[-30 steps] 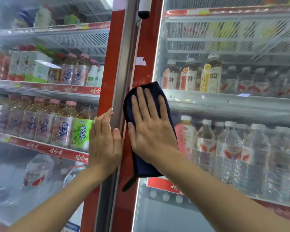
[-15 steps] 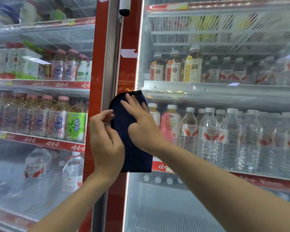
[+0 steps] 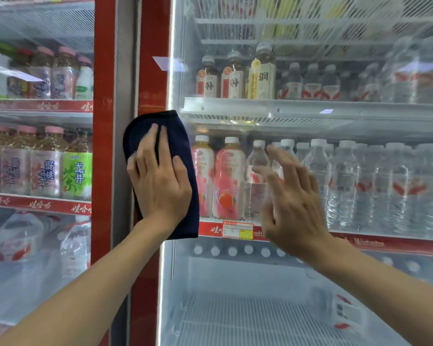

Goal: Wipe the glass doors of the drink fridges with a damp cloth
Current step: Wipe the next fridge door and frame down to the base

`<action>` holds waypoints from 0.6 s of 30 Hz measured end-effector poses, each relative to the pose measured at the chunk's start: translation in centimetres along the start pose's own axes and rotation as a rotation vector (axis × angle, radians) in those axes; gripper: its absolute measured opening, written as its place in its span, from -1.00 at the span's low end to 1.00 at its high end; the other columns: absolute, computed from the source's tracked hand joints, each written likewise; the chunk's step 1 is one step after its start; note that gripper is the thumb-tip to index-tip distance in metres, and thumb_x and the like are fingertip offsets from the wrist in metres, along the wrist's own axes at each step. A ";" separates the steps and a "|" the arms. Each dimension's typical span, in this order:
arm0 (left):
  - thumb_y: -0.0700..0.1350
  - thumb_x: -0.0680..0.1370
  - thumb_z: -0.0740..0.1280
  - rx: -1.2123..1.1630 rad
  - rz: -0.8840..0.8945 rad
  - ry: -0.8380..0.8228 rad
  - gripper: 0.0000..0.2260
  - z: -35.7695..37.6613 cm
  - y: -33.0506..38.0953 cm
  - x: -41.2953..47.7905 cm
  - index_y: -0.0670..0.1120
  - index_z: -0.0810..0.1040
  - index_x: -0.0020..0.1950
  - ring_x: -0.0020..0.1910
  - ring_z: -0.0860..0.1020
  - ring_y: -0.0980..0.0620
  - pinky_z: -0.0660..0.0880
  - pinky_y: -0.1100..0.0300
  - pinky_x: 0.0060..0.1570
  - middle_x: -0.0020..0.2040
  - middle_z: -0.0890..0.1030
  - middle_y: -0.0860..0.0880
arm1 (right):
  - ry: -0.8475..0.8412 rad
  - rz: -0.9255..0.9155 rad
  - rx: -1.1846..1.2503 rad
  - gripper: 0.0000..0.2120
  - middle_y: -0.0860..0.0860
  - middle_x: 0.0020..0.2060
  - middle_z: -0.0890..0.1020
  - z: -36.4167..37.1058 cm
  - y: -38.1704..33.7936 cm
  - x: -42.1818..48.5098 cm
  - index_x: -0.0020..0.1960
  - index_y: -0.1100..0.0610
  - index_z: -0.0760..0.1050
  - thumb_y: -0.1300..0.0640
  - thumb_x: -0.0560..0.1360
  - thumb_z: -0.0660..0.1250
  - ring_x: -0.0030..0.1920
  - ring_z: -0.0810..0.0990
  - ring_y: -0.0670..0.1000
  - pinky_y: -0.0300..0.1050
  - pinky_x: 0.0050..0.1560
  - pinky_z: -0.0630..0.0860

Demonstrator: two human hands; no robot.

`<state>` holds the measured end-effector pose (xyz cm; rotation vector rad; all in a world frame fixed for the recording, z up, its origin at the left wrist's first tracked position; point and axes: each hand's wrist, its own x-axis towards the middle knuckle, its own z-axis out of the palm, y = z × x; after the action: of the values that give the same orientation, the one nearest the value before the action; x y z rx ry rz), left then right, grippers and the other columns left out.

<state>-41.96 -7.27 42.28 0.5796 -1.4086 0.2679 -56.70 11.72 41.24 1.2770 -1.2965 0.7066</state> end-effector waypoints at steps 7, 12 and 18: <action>0.02 0.69 -0.05 0.047 0.224 -0.133 -0.44 0.4 -0.4 3.8 -0.16 0.02 0.66 0.65 -0.01 -0.03 -0.14 -0.10 0.61 0.67 0.04 -0.13 | -0.070 -0.090 -0.092 -0.47 0.26 0.55 0.34 -0.2 2.7 -1.4 0.47 0.32 0.42 0.16 0.53 0.19 0.59 0.25 0.22 0.09 0.62 0.13; 0.01 0.69 -0.01 0.092 0.459 -0.165 -0.45 -0.1 0.7 2.6 -0.16 0.07 0.66 0.65 0.02 -0.06 -0.03 -0.23 0.59 0.66 0.07 -0.14 | -0.059 -0.121 -0.084 -0.46 0.24 0.55 0.34 0.0 3.2 -1.2 0.48 0.30 0.42 0.15 0.53 0.20 0.59 0.27 0.22 0.14 0.58 0.20; -0.02 0.69 0.01 0.101 0.844 -0.338 -0.48 -0.9 0.5 -4.5 -0.13 0.15 0.64 0.64 0.11 -0.08 0.07 -0.25 0.57 0.65 0.14 -0.11 | -0.030 -0.166 -0.101 -0.44 0.26 0.55 0.35 -1.3 4.7 -2.1 0.49 0.37 0.39 0.22 0.51 0.24 0.58 0.27 0.22 0.10 0.60 0.19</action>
<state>-42.17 -5.64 38.00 0.0739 -1.9267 0.9485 -61.11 14.55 40.84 1.2997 -1.2190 0.5012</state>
